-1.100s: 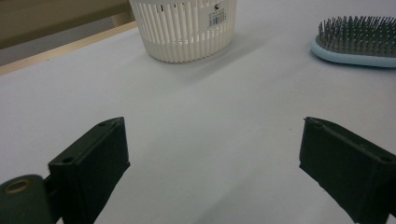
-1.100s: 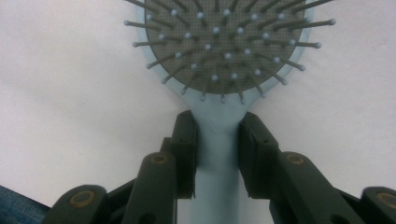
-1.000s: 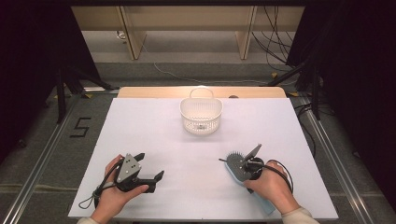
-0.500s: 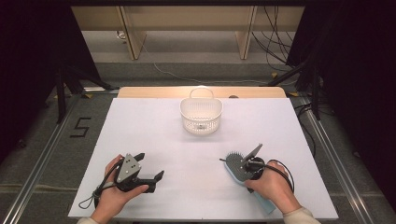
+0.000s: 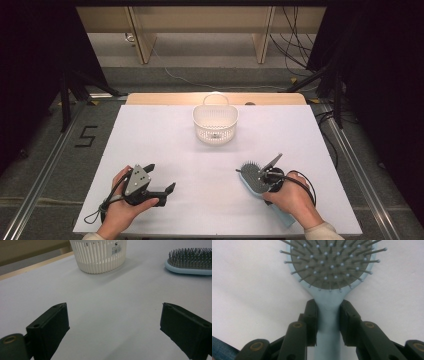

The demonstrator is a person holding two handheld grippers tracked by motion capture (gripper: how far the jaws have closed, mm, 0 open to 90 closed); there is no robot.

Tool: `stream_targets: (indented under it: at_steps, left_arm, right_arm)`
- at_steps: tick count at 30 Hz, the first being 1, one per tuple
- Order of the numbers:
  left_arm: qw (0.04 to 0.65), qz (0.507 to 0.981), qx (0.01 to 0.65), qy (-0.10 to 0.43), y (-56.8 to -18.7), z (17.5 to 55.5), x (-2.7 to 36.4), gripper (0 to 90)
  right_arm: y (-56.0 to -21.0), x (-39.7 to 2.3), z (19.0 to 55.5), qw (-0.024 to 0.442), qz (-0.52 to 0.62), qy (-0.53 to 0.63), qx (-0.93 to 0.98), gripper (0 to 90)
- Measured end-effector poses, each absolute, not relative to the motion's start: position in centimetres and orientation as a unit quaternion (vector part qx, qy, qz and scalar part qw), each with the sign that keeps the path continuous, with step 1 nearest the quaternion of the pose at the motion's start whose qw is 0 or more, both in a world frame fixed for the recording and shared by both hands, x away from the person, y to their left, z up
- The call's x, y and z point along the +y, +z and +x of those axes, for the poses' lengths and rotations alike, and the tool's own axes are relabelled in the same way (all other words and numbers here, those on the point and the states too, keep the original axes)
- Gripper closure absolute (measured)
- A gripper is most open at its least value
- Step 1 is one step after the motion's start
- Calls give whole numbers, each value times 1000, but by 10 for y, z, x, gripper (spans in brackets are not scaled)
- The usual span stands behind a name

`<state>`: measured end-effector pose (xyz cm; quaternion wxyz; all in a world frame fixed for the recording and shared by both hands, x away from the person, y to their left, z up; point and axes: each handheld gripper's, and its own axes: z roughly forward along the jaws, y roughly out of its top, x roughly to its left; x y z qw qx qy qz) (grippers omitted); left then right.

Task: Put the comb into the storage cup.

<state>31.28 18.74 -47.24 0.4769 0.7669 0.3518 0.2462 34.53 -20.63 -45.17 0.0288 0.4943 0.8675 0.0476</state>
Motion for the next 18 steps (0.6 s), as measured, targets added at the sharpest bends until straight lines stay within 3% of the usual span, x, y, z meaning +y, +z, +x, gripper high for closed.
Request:
stream_targets:
  at_steps: [18]
  left_arm:
    - [478,766,353,247,-472,313,188,79]
  right_arm:
    - [-439,-210,348,63,491,136,858,706]
